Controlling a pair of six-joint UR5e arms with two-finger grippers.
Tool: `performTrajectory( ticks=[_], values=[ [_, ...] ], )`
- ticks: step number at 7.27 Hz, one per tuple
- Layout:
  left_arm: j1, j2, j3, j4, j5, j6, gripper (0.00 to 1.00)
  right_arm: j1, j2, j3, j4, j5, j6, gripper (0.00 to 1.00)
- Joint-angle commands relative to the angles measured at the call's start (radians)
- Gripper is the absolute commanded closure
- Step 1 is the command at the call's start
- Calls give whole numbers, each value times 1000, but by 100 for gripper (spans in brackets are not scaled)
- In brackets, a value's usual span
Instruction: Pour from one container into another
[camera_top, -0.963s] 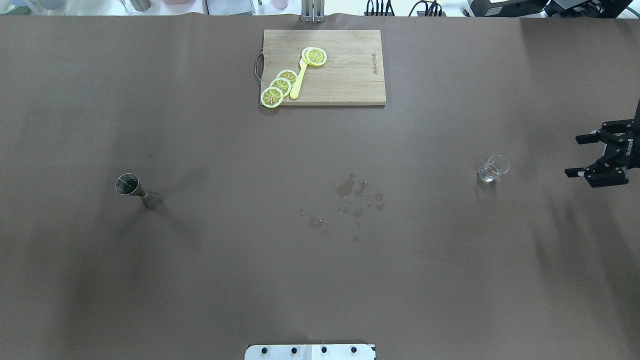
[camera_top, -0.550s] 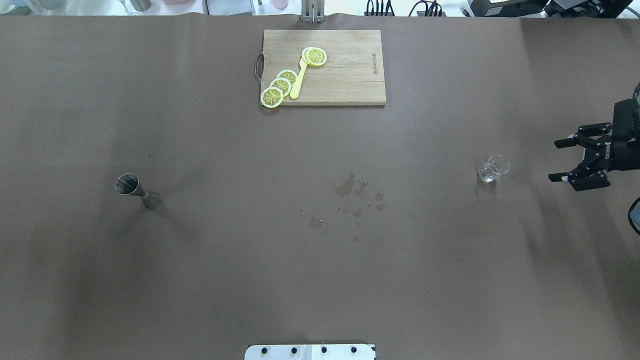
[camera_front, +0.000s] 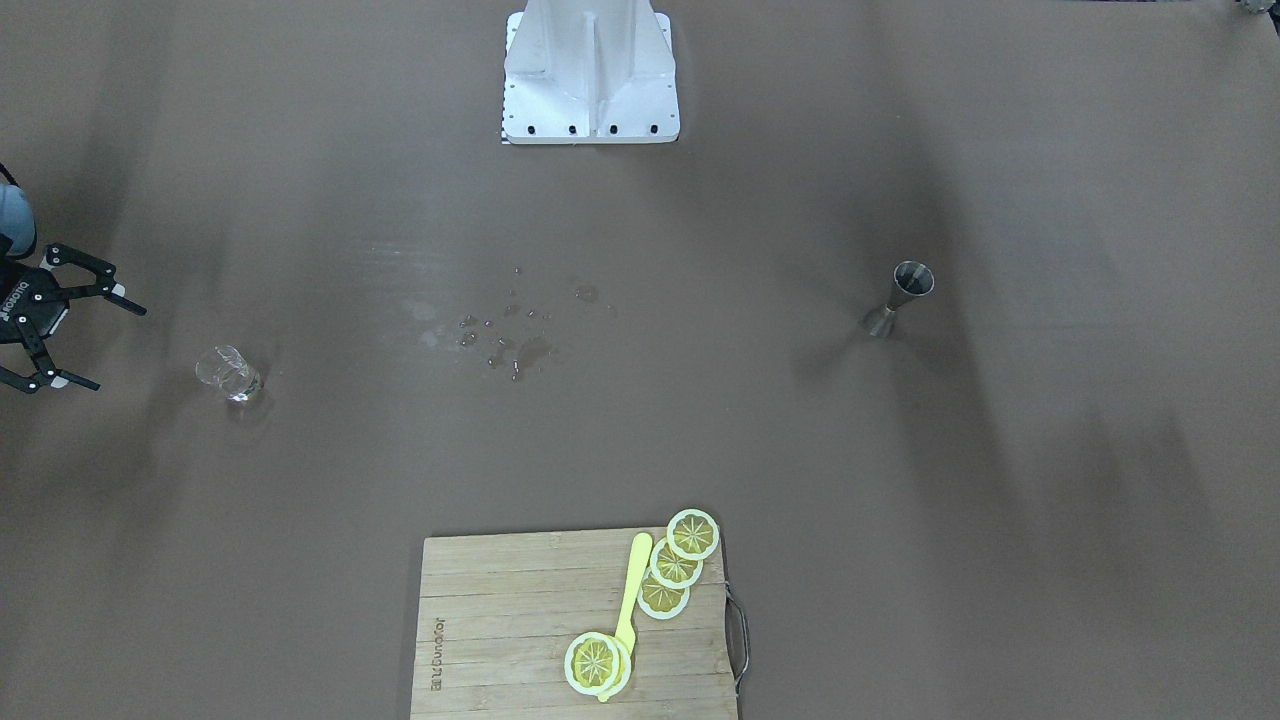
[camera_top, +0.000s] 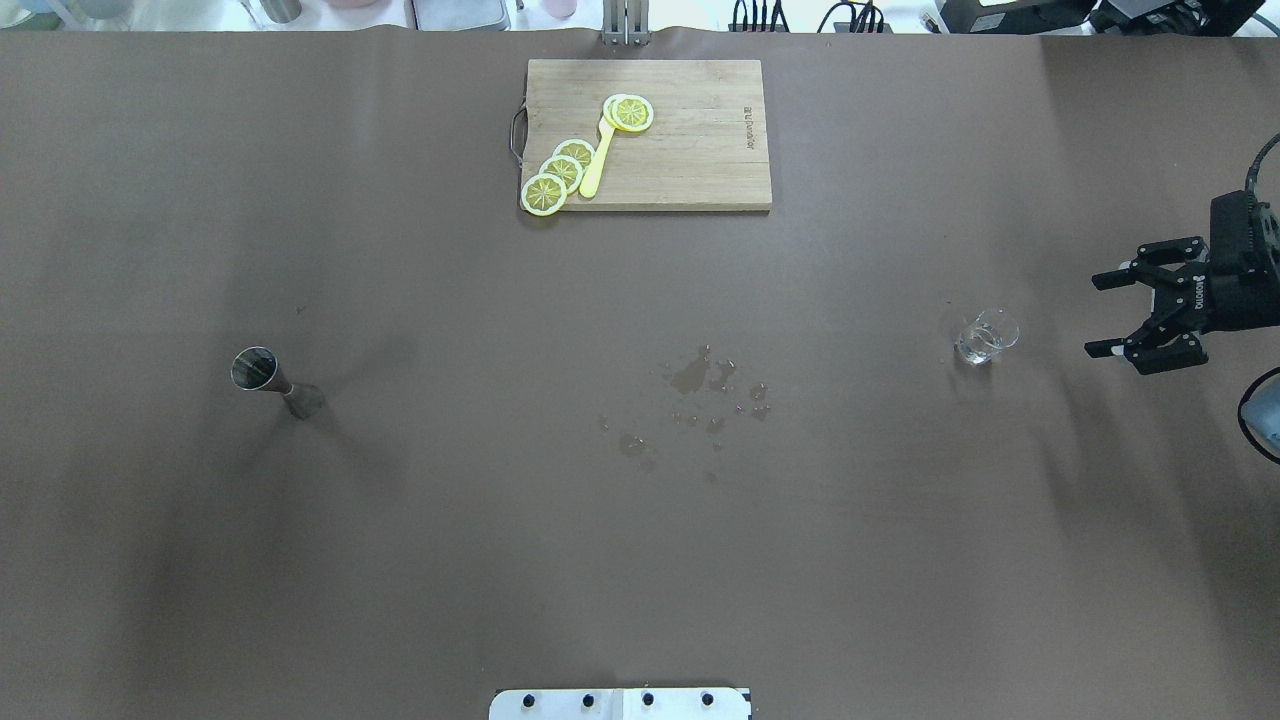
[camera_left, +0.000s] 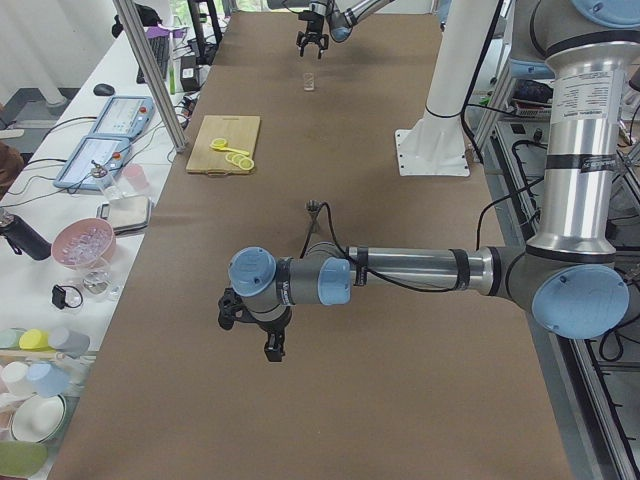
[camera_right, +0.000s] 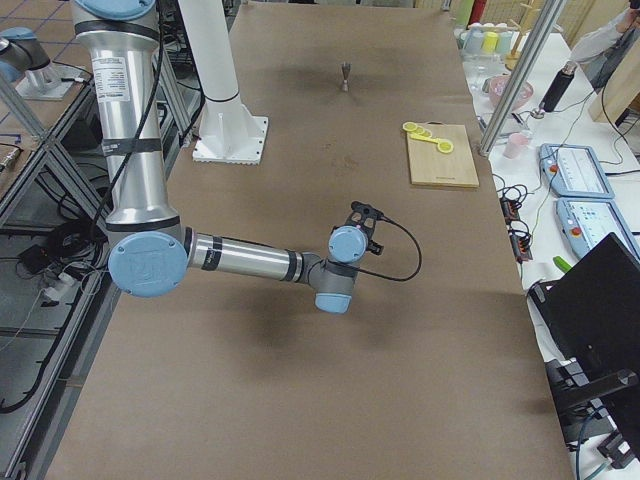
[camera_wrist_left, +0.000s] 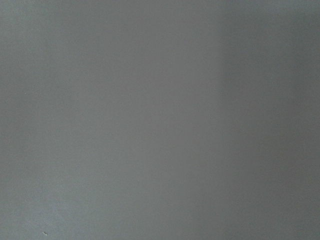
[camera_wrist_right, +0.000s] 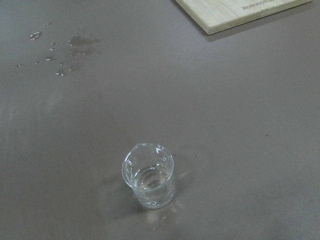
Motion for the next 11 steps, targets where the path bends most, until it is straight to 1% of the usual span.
performTrajectory(
  ticks=[1, 2, 3, 4, 5, 6, 7, 9, 10, 11],
  values=[
    [0, -2, -29, 0, 3, -42, 1, 0, 7, -49, 65, -9, -3, 0],
    [6, -8, -68, 3, 9, -118, 1, 0, 8, -55, 107, -5, -1, 0],
    [17, -9, -105, 0, 7, -137, 1, 0, 7, -51, 128, 7, 5, 0],
    [44, -27, -145, -8, 11, -171, 1, 0, 8, -46, 128, 7, -2, 0],
    [85, -43, -181, -8, 4, -291, 1, 0, 7, -38, 133, 4, 11, 0],
    [146, -43, -254, -8, 1, -447, 1, 9, 8, -38, 145, 1, 13, 0],
    [202, -43, -330, -9, 1, -616, 1, 8, 1, -57, 186, 4, 7, 0],
    [326, -75, -452, -17, 10, -907, 1, 8, 36, -80, 199, -17, 4, 1],
    [392, -90, -471, -99, 27, -1061, 1, -1, 30, -78, 199, -105, 2, 1],
    [456, -83, -472, -232, 71, -1199, 1, -30, 27, -71, 199, -155, 2, 1]
  ],
)
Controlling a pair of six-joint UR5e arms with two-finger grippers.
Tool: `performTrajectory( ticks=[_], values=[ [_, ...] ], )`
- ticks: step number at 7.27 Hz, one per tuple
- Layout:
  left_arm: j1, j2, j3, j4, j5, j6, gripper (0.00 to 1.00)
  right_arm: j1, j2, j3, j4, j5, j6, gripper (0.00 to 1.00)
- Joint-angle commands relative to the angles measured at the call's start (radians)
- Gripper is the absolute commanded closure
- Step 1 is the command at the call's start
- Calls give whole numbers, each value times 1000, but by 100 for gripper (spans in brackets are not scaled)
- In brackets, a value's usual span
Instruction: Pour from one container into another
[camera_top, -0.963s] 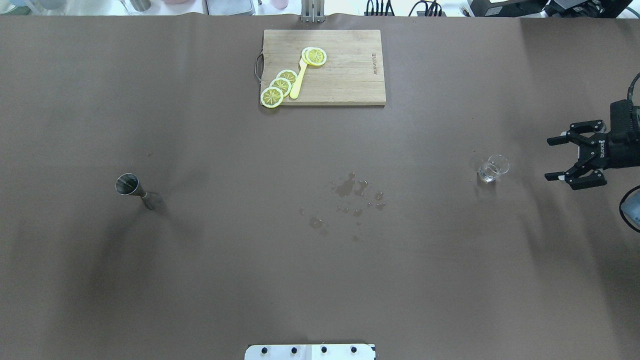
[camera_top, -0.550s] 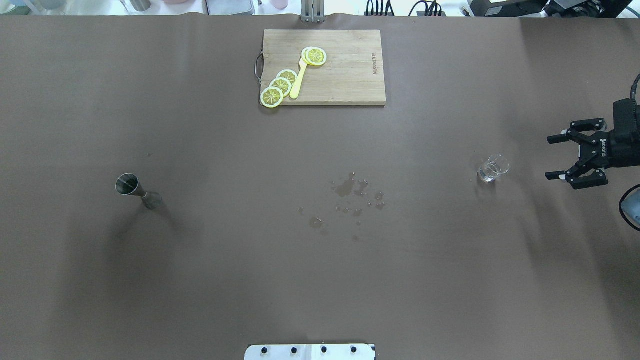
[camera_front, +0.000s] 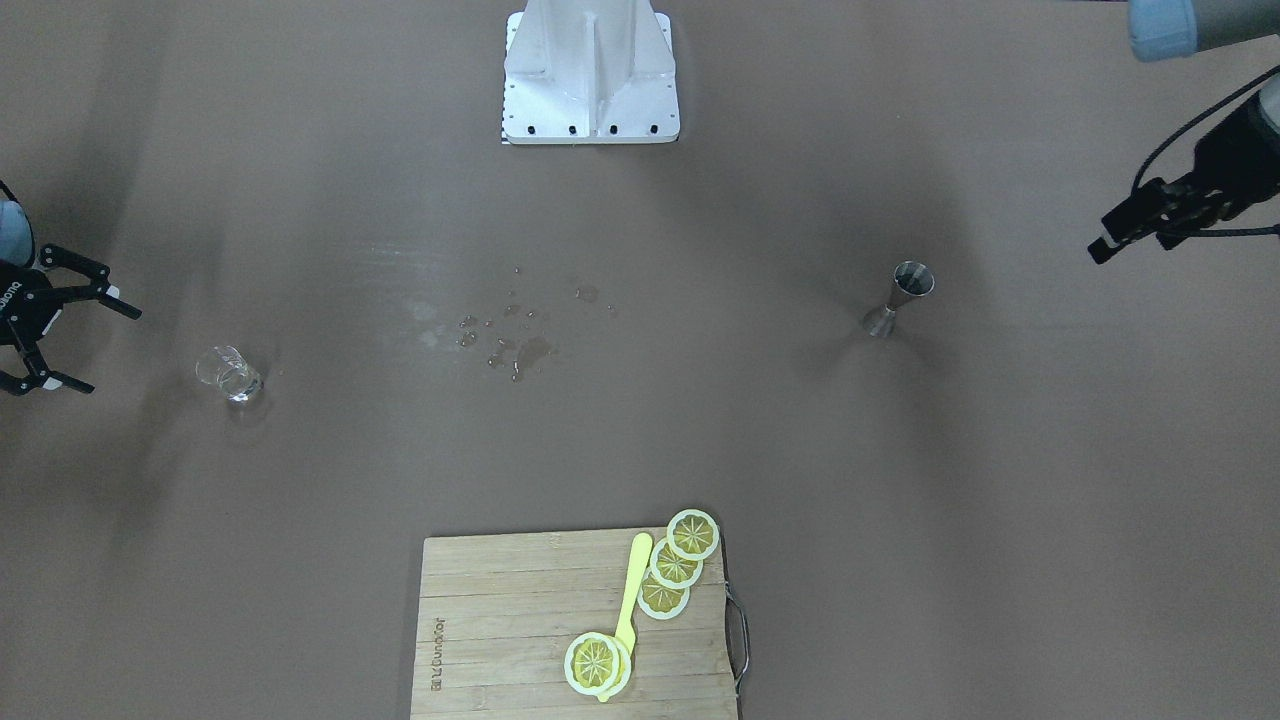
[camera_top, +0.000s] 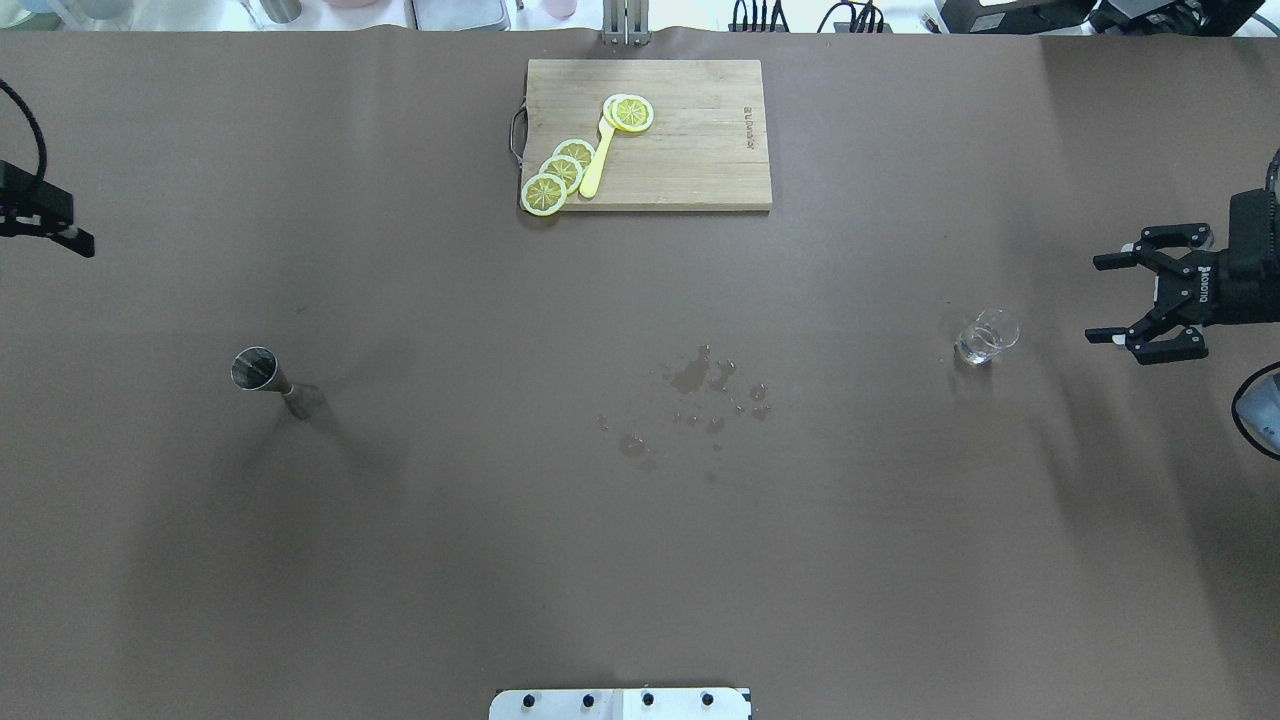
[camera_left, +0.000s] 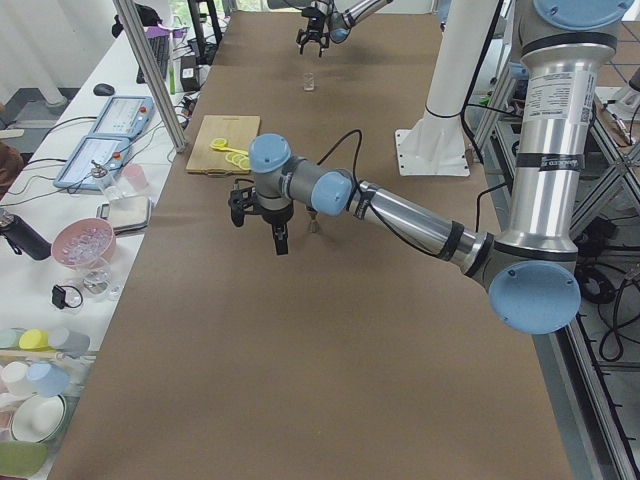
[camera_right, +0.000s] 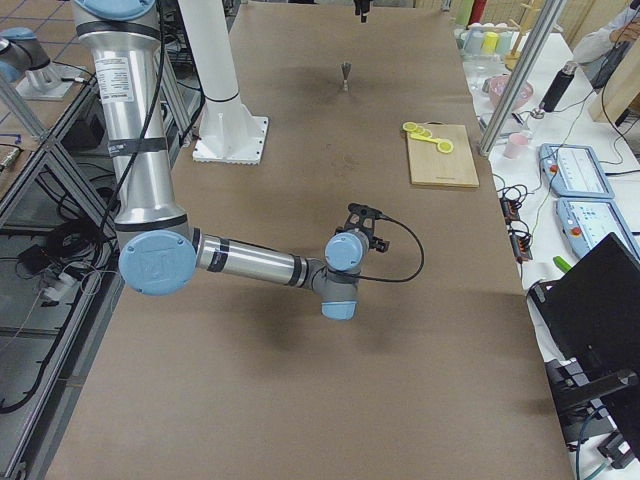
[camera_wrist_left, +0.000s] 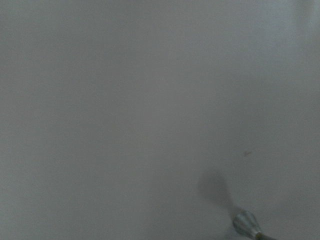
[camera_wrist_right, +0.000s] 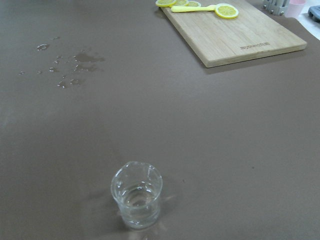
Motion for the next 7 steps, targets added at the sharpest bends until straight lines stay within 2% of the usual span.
performTrajectory(
  ticks=[1, 3, 4, 6, 7],
  values=[
    [136, 7, -26, -209, 58, -305, 1, -73, -13, 10, 1, -105, -2, 1],
    [209, 21, -70, -260, 151, -333, 1, -136, -11, 12, 1, -109, -2, 1],
    [318, 39, -134, -249, 285, -346, 1, -150, -11, 12, 3, -107, -1, 1],
    [426, 77, -219, -257, 489, -438, 1, -168, -5, 6, 1, -104, -1, 1],
    [517, 155, -265, -286, 635, -438, 1, -175, -2, -2, 3, -101, -1, 1]
  ],
)
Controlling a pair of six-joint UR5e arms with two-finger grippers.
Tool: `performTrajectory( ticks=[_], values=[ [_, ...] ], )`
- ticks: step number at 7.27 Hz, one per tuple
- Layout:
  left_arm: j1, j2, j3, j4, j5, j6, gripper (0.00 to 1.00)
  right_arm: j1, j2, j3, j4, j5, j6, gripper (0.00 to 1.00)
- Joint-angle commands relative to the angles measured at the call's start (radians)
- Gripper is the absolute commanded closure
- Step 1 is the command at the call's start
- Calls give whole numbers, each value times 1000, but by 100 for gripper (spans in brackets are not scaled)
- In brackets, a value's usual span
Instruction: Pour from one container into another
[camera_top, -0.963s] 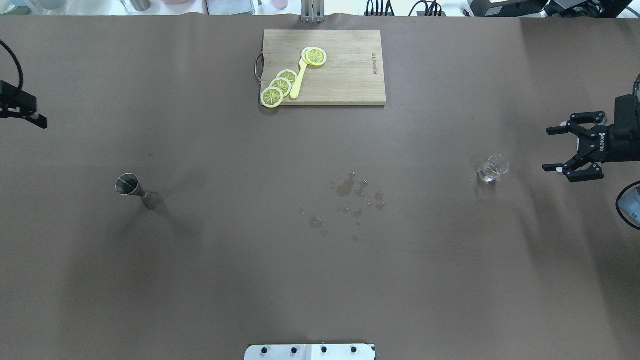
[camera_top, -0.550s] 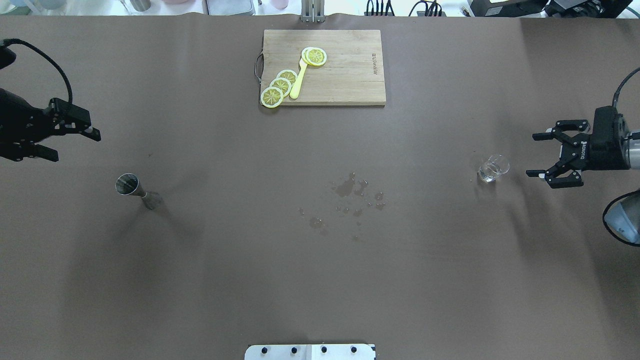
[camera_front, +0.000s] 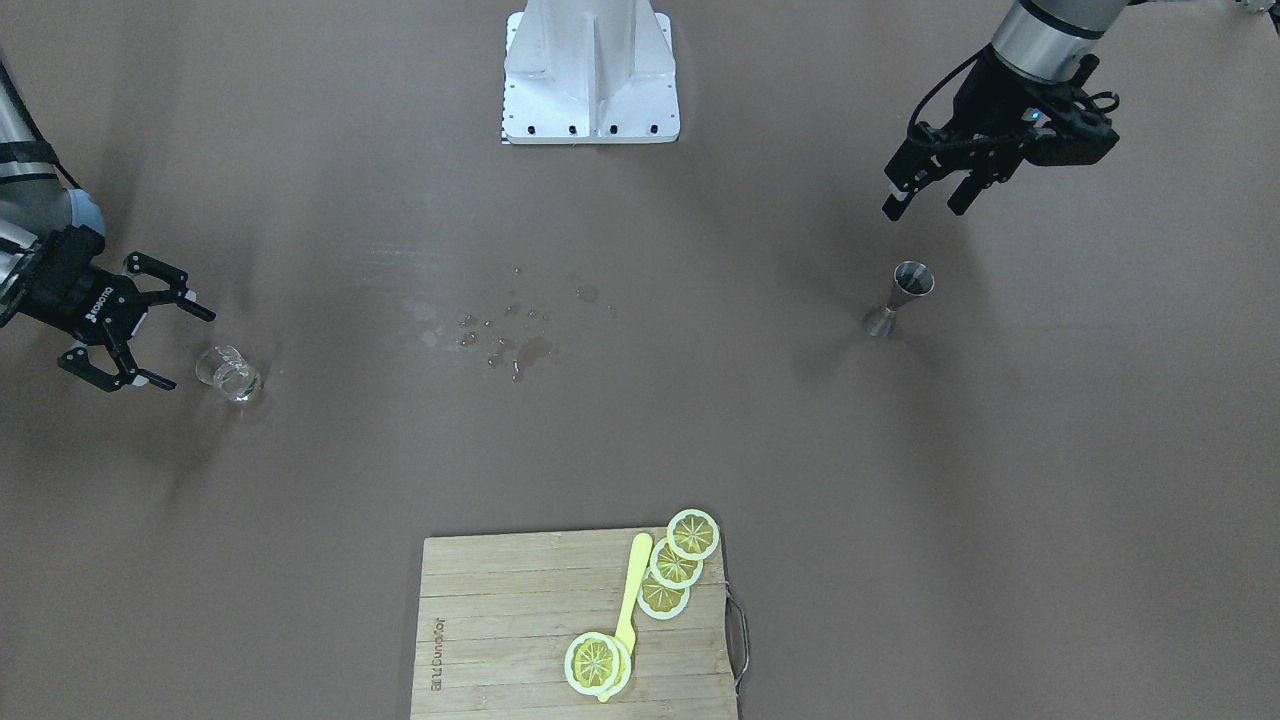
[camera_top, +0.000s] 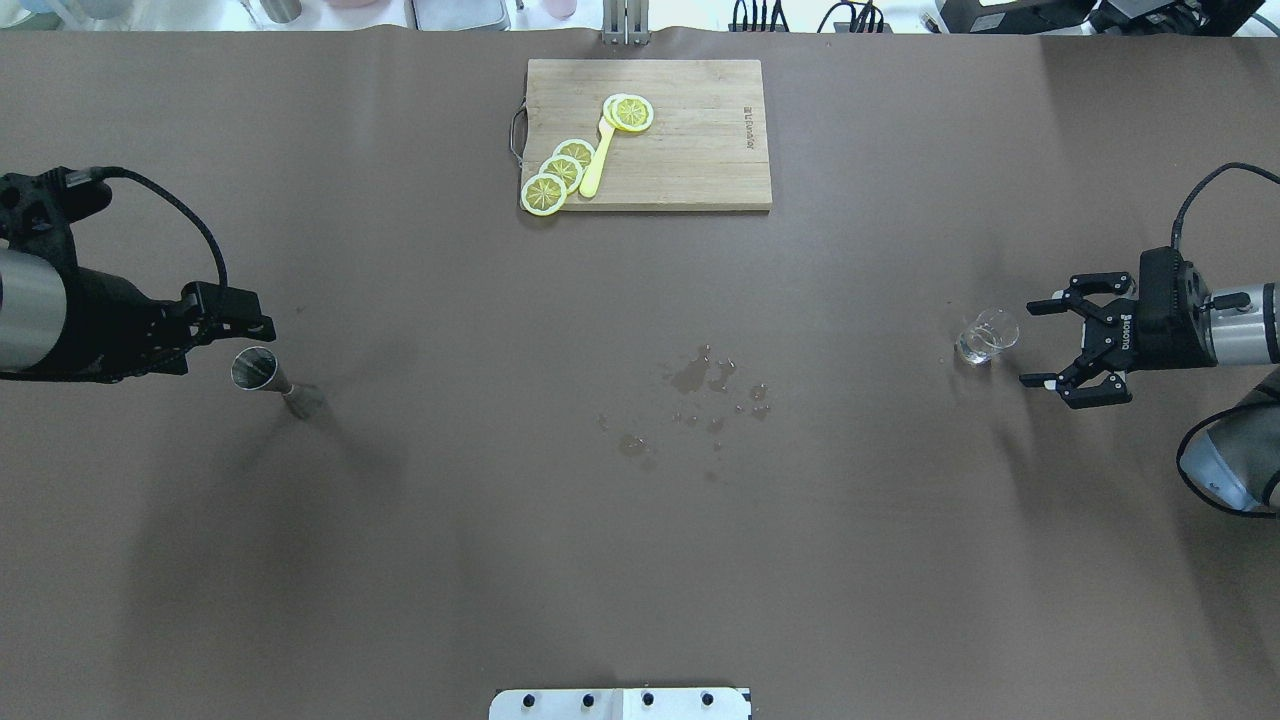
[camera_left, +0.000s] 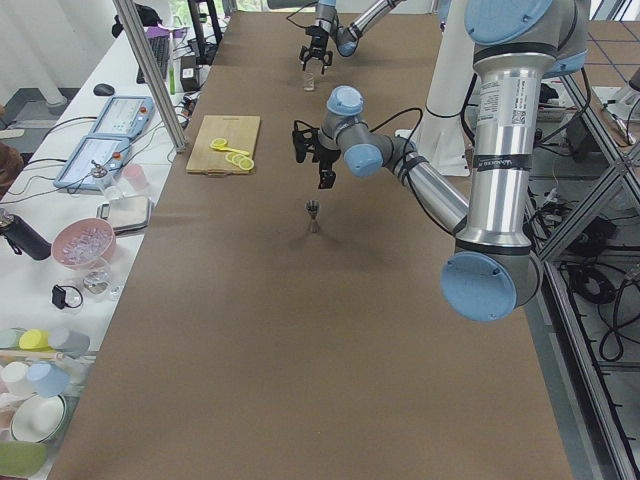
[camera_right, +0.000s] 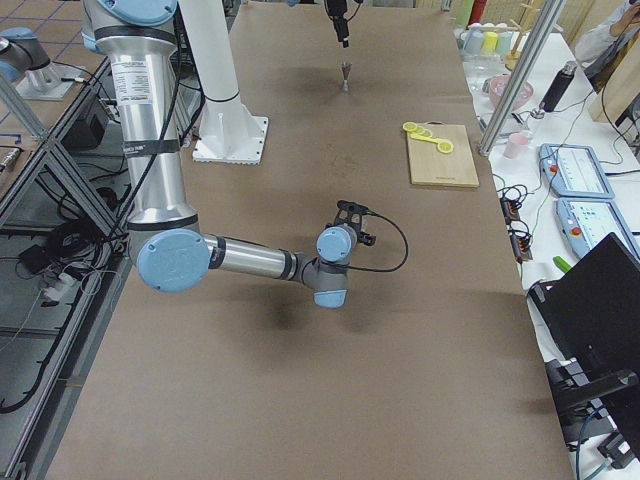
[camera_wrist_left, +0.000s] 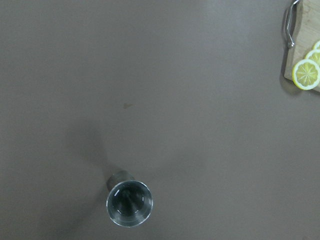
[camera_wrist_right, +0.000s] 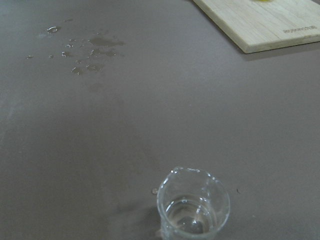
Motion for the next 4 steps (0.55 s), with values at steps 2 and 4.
performTrajectory(
  ticks=[2, 4],
  values=[
    [233, 191, -79, -183, 420, -14, 1, -13, 10, -24, 4, 31, -39, 3],
    [299, 265, -76, -239, 606, -14, 2, -13, 24, -61, 26, 63, -70, 3]
  ],
)
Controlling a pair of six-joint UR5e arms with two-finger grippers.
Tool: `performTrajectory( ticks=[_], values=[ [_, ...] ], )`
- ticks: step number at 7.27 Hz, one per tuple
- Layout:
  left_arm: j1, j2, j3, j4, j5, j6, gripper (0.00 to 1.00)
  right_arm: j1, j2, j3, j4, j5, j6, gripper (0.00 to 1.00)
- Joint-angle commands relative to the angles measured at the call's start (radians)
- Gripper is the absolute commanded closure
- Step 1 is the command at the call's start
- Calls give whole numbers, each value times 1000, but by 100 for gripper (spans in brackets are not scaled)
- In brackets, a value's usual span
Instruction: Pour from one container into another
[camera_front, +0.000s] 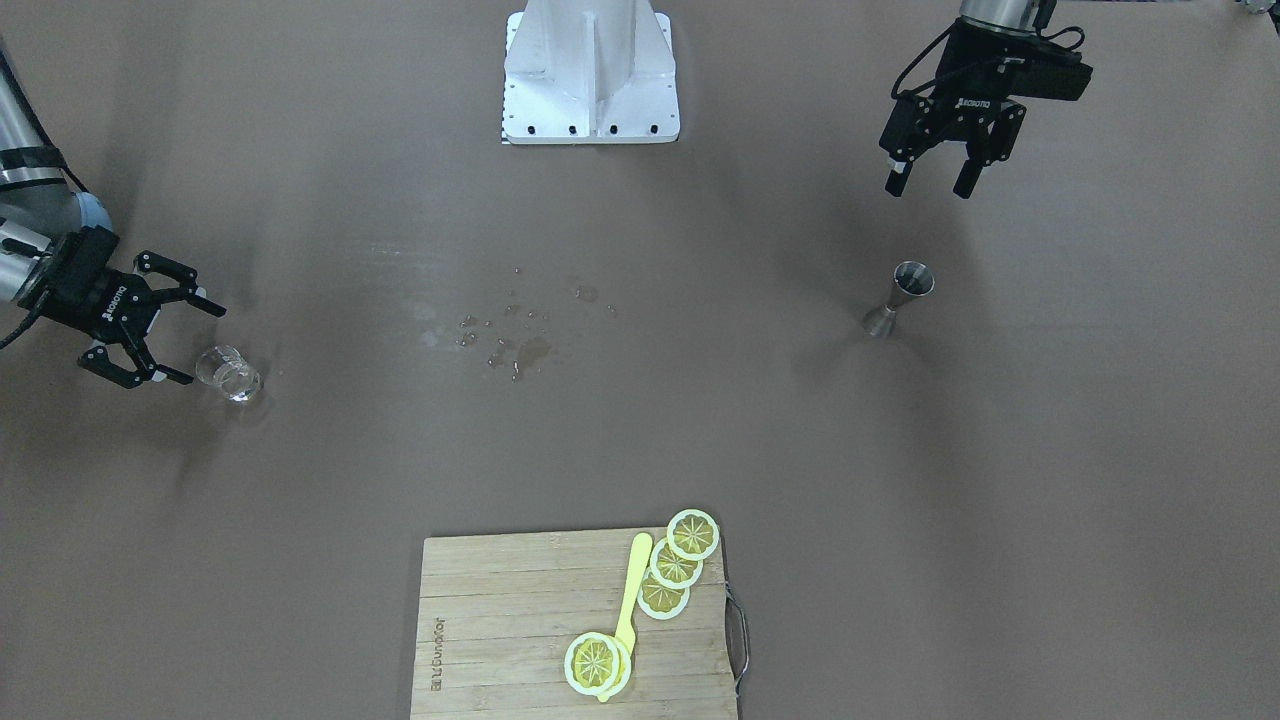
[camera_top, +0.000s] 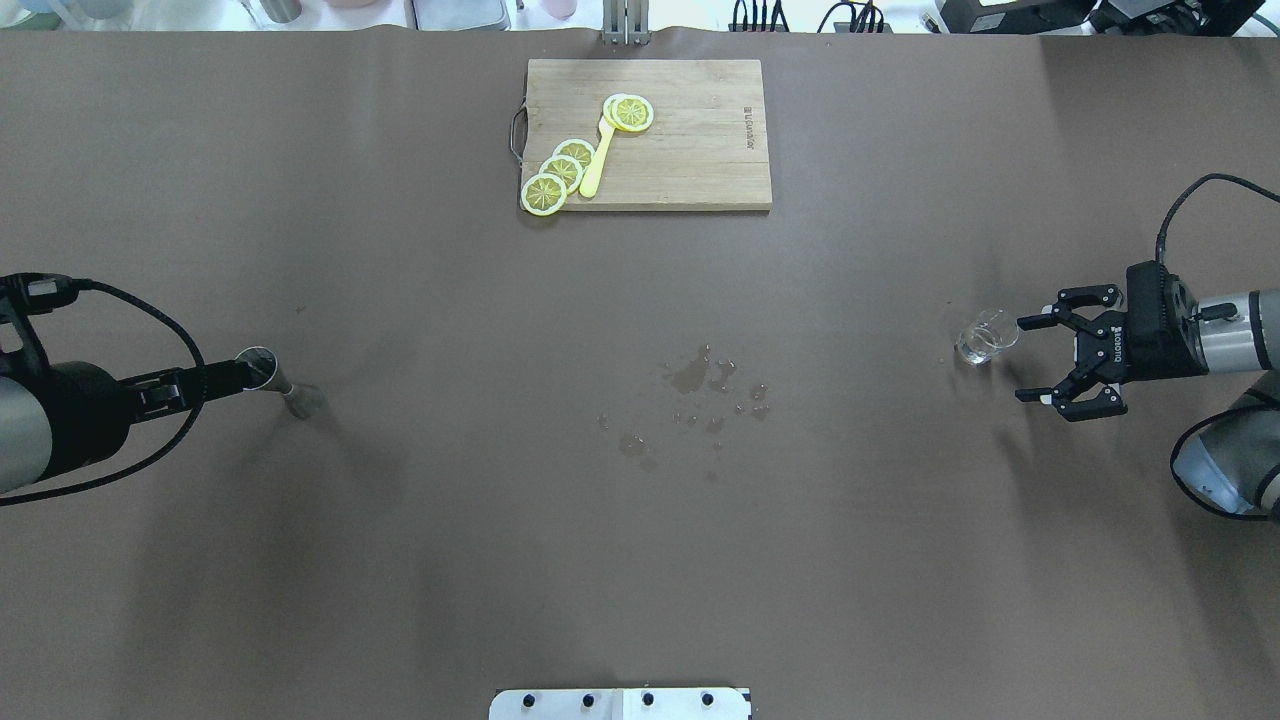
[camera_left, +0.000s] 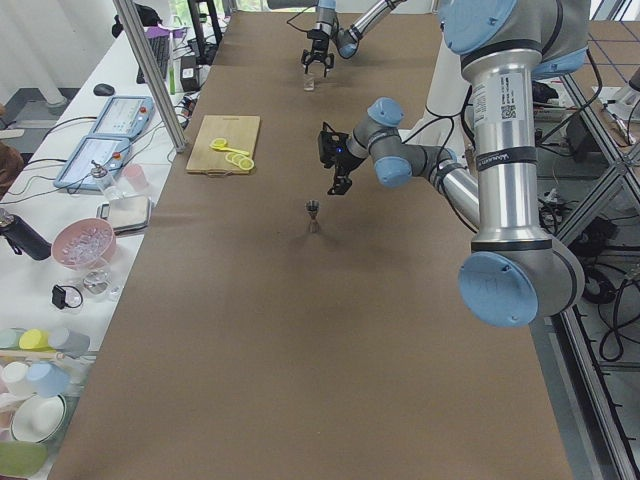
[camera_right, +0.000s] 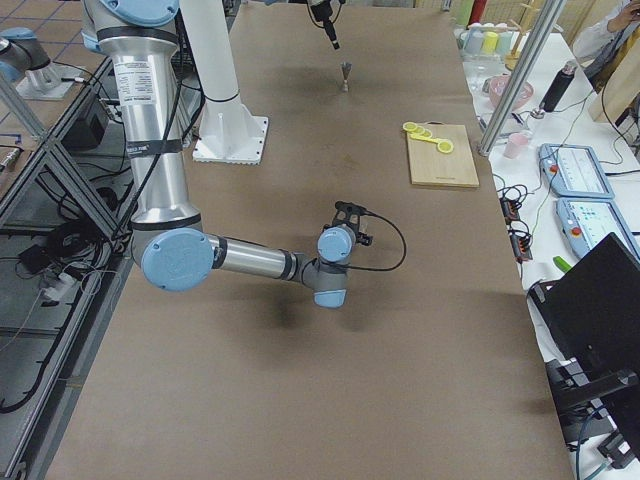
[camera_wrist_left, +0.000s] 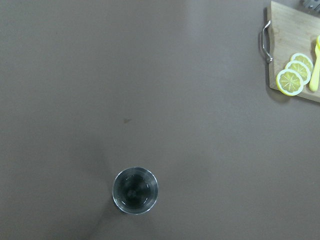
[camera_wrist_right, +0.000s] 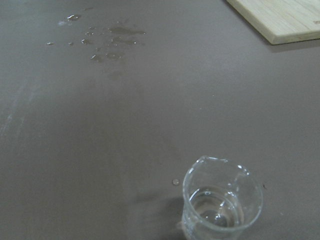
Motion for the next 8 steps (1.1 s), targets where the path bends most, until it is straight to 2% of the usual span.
performTrajectory(
  ticks=[1, 2, 4, 5, 7, 8],
  values=[
    [103, 55, 16, -37, 292, -3, 2, 0, 12, -32, 13, 26, -32, 3],
    [131, 45, 57, -58, 377, -6, 3, 3, 38, -58, 14, 32, -37, 3],
    [192, 14, 159, -214, 518, -17, 3, 41, 77, -118, 19, 74, -75, 3],
    [223, -6, 186, -236, 557, -67, 3, 41, 77, -120, 19, 80, -81, 3],
    [327, -24, 211, -232, 747, -74, 3, 47, 101, -140, 19, 92, -91, 3],
    [347, -21, 216, -232, 776, -74, 3, 49, 118, -150, 19, 98, -92, 4]
  ],
)
